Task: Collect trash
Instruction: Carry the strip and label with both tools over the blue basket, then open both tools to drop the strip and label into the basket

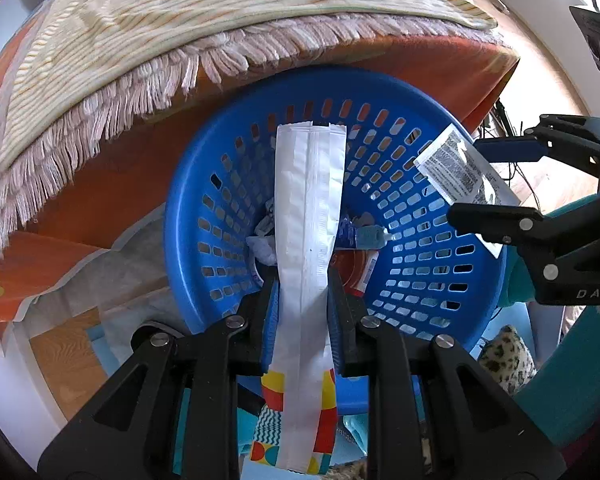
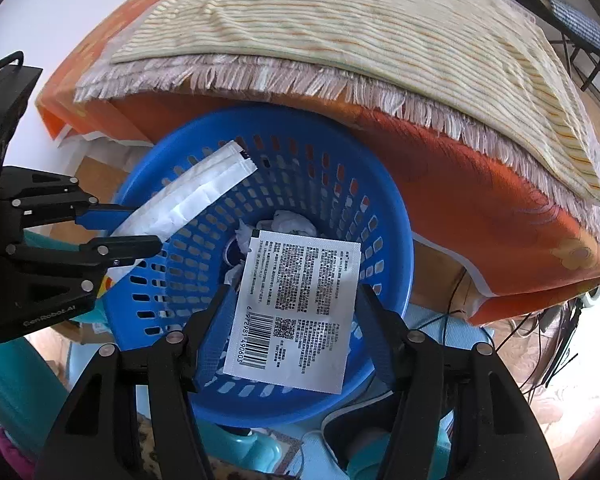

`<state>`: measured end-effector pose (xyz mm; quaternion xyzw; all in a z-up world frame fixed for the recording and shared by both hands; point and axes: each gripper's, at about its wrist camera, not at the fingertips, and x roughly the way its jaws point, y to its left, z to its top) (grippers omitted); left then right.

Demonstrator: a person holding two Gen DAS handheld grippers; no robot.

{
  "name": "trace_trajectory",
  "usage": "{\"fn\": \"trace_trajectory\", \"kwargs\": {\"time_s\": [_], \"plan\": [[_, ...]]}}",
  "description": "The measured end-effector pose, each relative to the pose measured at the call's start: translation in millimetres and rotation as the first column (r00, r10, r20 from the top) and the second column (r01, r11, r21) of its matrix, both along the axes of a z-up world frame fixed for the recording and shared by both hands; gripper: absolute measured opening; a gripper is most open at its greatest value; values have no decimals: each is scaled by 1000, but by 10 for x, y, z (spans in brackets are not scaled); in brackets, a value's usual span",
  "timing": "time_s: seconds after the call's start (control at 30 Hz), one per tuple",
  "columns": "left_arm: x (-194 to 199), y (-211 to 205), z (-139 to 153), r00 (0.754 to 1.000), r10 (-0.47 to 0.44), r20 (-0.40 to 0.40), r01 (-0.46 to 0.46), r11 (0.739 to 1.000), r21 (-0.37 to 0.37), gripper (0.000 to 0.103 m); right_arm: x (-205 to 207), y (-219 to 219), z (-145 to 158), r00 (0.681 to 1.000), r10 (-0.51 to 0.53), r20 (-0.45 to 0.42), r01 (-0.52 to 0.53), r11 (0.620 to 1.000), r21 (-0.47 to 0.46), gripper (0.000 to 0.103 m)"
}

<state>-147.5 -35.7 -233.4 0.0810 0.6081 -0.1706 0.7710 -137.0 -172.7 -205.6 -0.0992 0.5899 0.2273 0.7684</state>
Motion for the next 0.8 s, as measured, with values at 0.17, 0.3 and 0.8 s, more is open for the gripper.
{"fn": "trace_trajectory", "kwargs": {"time_s": [0.17,0.3,0.8], "plan": [[17,-12,-105,1000,7,-7,-7,1000,13,21,-3,-15,-65,1000,-4,-12,4,1000,-4,61],[23,-13,-139,1000,10,-9,-10,1000,20,30,13,14,-80,1000,3,-21,-3,1000,-10,61],[22,20,-85,1000,14,0,-14,1000,24,31,36,-10,-103,999,-6,-37,6,1000,-16,62]]}}
